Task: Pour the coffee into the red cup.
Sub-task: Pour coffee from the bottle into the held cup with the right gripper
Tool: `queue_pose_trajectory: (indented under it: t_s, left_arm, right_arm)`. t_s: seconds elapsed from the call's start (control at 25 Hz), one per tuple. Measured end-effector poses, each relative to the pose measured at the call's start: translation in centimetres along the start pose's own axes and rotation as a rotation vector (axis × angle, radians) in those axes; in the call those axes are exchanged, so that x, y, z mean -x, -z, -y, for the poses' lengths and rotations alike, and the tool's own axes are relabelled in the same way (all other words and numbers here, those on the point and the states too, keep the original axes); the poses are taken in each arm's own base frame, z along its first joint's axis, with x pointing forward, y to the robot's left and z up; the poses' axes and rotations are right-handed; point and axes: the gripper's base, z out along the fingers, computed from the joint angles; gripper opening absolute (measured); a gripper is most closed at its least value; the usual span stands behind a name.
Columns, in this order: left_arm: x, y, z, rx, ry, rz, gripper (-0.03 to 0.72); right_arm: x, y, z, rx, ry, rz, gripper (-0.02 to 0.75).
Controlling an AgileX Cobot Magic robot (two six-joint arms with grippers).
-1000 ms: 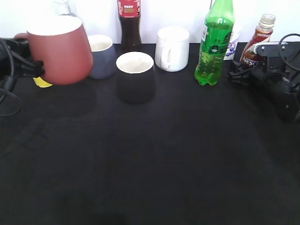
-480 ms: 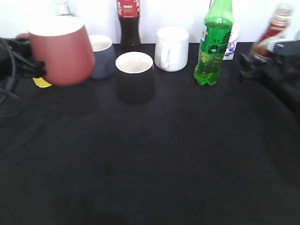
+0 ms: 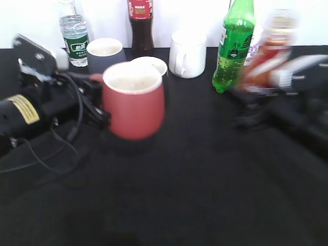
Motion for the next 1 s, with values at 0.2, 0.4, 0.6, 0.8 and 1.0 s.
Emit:
queue_pose_trajectory:
  t_s: [0.2, 0.4, 0.6, 0.8, 1.0]
  left_arm:
    - [0.0, 0.0, 0.4, -0.052, -0.046, 0.004, 0.075]
    - [-0.2, 0.3, -1.4, 0.011, -0.033, -0.002, 0.075]
    - [-0.3, 0.5, -2.5, 0.048, -0.027, -0.004, 0.075]
    - [-0.3, 0.5, -2.4, 0.043, -0.031, -0.004, 0.074]
    - [-0.3, 0.4, -2.1, 0.006, -0.062, 0.002, 0.074]
  right_arm:
    - [3.8, -5.1, -2.9, 0.134, 0.078, 0.015, 0.533]
    - [6.2, -9.1, -3.1, 0.202, 0.252, 0.020, 0.533]
    - [5.5, -11.5, -3.2, 0.216, 0.514, 0.043, 0.533]
    - [6.3, -12.2, -3.2, 0.195, 0.786, 0.137, 0.533]
    - [6.6, -12.2, -3.3, 0.183, 0.867, 0.180, 0.533]
